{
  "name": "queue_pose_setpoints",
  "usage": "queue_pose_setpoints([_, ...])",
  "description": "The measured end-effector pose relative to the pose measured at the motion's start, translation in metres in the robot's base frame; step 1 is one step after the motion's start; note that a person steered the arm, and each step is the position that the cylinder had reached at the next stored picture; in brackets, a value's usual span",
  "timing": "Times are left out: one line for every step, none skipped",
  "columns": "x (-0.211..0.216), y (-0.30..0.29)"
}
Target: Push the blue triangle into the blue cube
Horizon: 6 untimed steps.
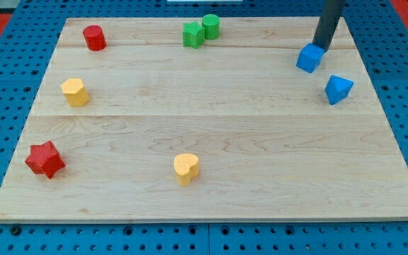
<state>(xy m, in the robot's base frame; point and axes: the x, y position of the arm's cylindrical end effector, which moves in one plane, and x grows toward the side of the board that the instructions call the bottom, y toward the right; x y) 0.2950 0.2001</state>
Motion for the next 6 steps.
queue_pose_setpoints([0.023, -0.025])
queue_pose_setpoints([0.038, 0.006])
queue_pose_setpoints([0.051, 0.066])
queue_pose_setpoints([0.101, 0.084])
queue_pose_setpoints([0.109, 0.012])
queue_pose_setpoints([0.106, -0.037])
